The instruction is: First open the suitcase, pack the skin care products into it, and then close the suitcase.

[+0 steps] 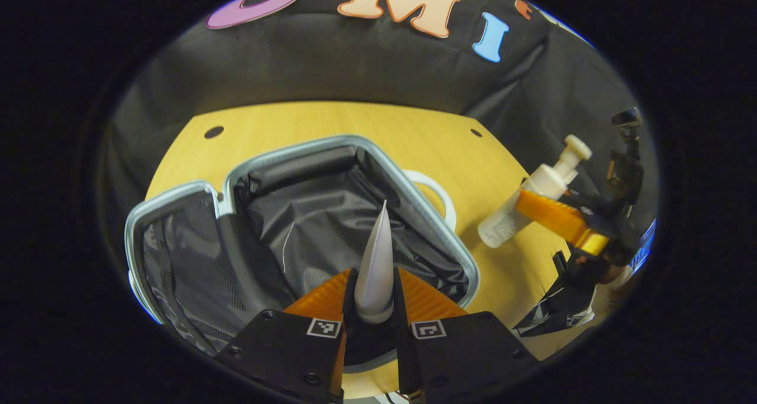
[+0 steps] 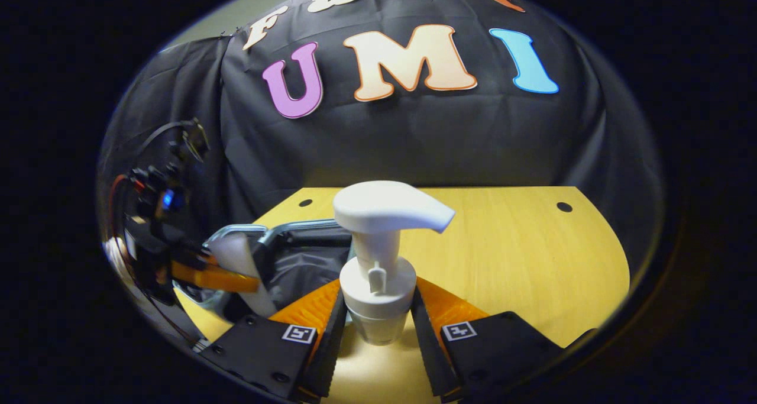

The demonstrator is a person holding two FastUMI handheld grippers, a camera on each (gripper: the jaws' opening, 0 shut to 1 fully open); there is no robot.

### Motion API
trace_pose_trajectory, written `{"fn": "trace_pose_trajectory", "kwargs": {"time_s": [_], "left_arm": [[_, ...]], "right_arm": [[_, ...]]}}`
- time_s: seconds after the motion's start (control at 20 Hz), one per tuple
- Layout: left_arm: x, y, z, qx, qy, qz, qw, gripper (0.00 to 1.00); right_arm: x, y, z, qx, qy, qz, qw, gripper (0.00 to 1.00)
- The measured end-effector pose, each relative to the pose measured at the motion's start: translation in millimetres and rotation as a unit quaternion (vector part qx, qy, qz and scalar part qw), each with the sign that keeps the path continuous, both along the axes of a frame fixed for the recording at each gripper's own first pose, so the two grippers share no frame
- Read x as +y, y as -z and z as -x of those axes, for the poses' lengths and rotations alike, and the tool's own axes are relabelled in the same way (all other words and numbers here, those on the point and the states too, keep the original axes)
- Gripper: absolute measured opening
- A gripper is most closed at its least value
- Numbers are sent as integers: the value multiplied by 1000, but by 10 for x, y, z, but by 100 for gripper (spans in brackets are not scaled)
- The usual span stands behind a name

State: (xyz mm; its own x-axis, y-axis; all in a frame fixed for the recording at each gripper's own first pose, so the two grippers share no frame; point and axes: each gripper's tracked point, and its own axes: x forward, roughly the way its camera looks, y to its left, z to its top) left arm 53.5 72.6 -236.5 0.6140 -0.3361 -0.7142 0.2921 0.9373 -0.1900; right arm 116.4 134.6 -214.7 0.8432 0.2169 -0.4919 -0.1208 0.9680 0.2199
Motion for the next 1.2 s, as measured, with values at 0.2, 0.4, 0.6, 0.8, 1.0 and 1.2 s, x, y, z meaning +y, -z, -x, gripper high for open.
{"fn": "trace_pose_trajectory", "kwargs": {"time_s": [0.2,0.4,0.6,0.8,1.0,1.2], "left_arm": [[88,34,-142,-7,-8,10,1000,31],[319,79,-297,-14,-33,-15,999,48],[484,-237,-395,-66,-57,-1,996,80],[852,-726,-280,-133,-102,12,986,90],[1386,-1063,78,-176,-177,16,968,89],[2227,-1049,456,-181,-282,1,942,89]], "right_arm": [[539,-110,43,21,-29,-41,999,62],[934,234,-17,67,-71,-37,995,63],[1141,640,-133,109,-88,-17,990,63],[1217,910,-239,135,-87,-3,987,61],[1191,964,-306,138,-71,-4,988,63],[1191,810,-427,109,-60,-30,992,65]]}}
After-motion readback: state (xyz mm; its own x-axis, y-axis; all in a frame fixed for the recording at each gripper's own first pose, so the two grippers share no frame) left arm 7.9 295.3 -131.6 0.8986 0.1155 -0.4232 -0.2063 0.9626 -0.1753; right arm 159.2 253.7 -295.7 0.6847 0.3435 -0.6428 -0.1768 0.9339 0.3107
